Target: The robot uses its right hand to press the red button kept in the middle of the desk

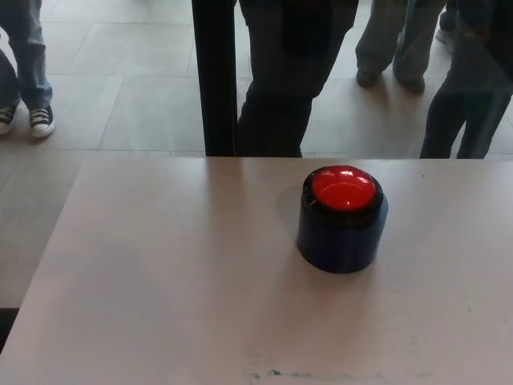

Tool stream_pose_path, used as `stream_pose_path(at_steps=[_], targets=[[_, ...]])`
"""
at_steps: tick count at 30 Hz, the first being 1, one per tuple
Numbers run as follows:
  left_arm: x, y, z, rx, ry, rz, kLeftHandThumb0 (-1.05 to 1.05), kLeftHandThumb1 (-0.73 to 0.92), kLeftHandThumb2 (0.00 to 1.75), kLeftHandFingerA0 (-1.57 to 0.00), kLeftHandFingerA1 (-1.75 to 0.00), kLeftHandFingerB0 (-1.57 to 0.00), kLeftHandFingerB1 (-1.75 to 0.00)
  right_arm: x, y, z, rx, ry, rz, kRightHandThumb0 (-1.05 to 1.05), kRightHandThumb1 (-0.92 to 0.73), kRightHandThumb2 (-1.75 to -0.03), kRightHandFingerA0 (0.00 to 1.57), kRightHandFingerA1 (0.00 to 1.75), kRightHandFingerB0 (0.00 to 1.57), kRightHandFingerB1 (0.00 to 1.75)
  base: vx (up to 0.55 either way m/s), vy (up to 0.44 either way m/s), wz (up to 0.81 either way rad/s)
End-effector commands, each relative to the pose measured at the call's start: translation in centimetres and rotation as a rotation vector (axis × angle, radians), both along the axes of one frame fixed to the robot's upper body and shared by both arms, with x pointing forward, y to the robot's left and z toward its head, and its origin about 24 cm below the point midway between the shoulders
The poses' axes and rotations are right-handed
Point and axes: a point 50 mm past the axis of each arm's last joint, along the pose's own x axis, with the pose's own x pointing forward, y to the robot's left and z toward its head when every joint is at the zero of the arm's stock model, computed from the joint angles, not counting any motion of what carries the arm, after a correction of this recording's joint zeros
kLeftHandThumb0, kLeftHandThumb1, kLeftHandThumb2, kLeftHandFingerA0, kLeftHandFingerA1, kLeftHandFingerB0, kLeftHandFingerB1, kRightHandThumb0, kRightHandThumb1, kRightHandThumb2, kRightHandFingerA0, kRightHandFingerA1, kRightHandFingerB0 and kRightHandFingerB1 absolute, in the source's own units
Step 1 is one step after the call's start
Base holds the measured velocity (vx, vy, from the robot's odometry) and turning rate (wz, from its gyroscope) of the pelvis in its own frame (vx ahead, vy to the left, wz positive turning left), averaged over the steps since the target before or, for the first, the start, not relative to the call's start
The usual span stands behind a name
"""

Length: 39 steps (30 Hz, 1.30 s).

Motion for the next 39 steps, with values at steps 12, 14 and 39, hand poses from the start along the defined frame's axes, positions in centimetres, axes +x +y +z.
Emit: stream_pose_path(at_steps=[12, 14, 39], targets=[[0.1, 3.2, 3.4, -0.100, -0.280, 0.132, -0.77, 0.60, 0.92, -0.28, -0.49, -0.21, -0.44, 5.8, -8.2, 13.1, -0.120, -0.631, -0.402, -0.74, -0.78, -0.65, 0.00, 0.45, 0.00, 0.56, 0.00, 0.000, 0.00], [0.0, 3.2, 3.3, -0.103, -0.285, 0.145, -0.74, 0.73, 0.63, -0.35, -0.38, -0.27, -0.32, 7.7, -8.2, 15.5, -0.131, -0.732, -0.378, -0.71, -0.72, -0.63, 0.00, 0.44, 0.00, 0.63, 0.00, 0.000, 0.00], [-0.3, 3.3, 3.2, -0.123, -0.281, 0.148, -0.73, 0.73, 0.63, -0.33, -0.37, -0.26, -0.32, 27.5, 8.8, 41.4, -0.267, -1.338, 0.378, -0.16, -0.48, -1.24, 1.01, 1.75, 0.86, 1.54, 0.00, 0.000, 0.00]])
